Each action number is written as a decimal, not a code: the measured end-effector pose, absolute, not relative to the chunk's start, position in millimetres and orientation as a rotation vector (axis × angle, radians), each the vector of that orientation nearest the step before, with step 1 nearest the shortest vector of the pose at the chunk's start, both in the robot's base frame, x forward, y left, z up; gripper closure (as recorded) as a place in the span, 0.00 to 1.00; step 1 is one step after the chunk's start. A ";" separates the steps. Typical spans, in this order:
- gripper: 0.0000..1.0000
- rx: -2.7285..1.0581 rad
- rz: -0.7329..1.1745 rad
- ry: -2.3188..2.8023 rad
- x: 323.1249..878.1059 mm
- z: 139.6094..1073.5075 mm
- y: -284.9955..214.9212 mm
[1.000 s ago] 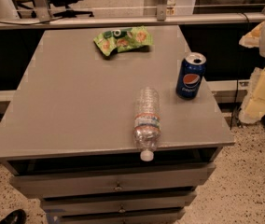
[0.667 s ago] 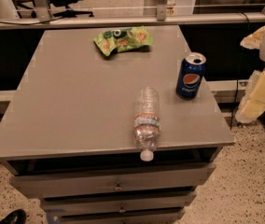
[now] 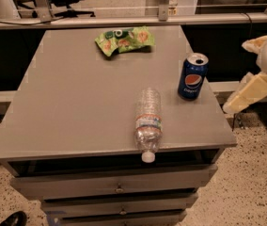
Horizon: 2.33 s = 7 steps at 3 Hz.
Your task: Pick pepsi can
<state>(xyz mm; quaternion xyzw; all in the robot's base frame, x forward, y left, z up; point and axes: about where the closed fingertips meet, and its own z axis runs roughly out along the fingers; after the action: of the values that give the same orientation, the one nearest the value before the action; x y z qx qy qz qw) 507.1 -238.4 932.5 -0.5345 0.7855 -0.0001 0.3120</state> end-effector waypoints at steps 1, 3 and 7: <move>0.00 -1.239 0.142 2.025 537.4 919.5 -240.5; 0.00 -0.952 0.513 1.933 567.4 891.8 -213.0; 0.38 -0.840 0.856 1.669 578.9 865.0 -153.1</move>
Offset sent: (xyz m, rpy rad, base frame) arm 0.0725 0.0128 -0.0399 0.6568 -0.0036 -0.1416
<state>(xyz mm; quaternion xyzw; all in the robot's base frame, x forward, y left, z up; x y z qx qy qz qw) 578.9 -153.1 865.0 -0.3498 0.6953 0.3564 0.5169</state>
